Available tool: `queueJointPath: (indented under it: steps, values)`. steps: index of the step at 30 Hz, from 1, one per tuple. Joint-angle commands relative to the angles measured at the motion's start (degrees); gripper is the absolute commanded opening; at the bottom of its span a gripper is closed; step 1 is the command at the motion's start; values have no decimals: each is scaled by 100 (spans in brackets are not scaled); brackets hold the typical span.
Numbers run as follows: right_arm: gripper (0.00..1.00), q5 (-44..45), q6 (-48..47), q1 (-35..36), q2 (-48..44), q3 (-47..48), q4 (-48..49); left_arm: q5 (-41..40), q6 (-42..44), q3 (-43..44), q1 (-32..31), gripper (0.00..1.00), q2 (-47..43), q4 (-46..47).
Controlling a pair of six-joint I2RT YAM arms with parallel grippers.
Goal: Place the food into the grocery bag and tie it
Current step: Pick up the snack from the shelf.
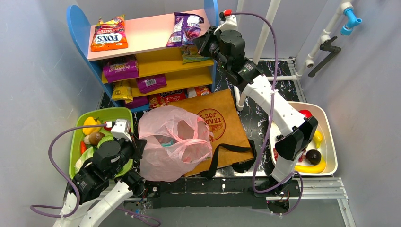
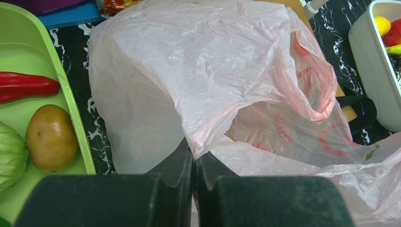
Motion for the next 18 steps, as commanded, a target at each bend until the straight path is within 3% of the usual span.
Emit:
queueJointPath:
  steps: [1,8,18]
  values:
    - [1,-912,-196,-27,-463,-7,175,-133,-9,-46,-23,0,67,29]
    - [1,-1937,-402,-20,-1218,-578,297,-159,-9,-40,-20,0,126,23]
    - [1,-3445,-1249,17,-2135,-694,-810,-212,-20,-26,-24,0,260,-4]
